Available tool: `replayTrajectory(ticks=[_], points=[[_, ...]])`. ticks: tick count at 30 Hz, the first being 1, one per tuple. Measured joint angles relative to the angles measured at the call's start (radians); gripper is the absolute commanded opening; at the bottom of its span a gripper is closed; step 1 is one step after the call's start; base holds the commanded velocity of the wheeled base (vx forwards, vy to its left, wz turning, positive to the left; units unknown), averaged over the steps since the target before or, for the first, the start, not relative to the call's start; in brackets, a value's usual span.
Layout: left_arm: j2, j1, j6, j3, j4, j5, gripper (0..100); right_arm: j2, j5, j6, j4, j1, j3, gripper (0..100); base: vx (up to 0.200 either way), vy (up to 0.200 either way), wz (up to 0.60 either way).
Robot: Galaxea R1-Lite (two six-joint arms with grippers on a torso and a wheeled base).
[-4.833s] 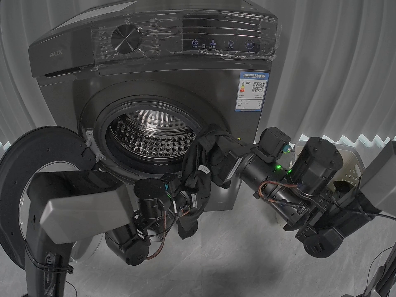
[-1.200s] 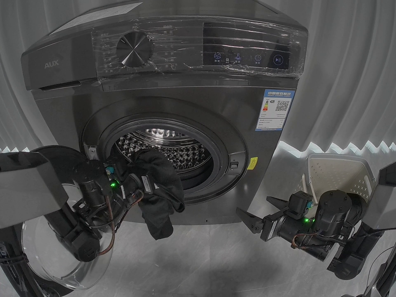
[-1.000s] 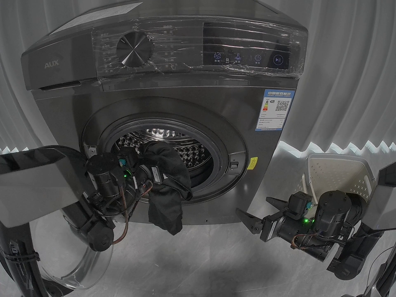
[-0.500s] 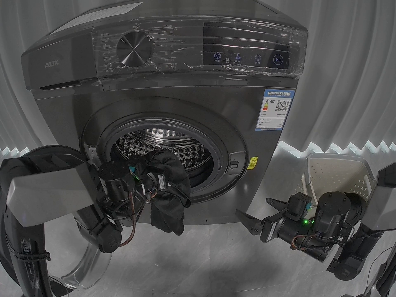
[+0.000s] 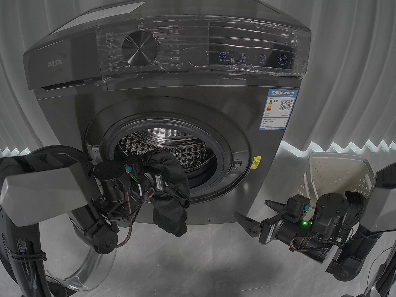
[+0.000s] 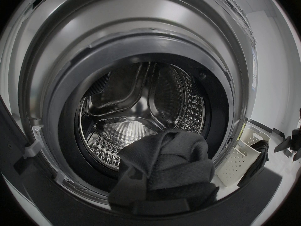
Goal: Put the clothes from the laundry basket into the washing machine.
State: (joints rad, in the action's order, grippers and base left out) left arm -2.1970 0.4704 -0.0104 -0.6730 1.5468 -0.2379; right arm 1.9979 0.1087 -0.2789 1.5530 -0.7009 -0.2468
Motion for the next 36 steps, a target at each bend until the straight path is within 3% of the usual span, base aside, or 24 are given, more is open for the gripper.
replayTrajectory(ticks=[25, 28, 36], points=[[-0.027, 0.042, 0.001, -0.052, -0.001, 0.042, 0, 0.006, 0.001, 0.0, 0.0, -0.017, -0.005, 100, 0.024, 0.0, 0.0], [-0.039, 0.049, 0.018, -0.04, 0.0, 0.048, 0, 0.006, 0.002, 0.0, 0.0, -0.018, -0.005, 100, 0.0, 0.0, 0.0], [-0.099, 0.045, 0.098, -0.083, -0.001, 0.1, 0, 0.006, 0.002, 0.0, 0.0, -0.019, -0.006, 100, 0.0, 0.0, 0.0]])
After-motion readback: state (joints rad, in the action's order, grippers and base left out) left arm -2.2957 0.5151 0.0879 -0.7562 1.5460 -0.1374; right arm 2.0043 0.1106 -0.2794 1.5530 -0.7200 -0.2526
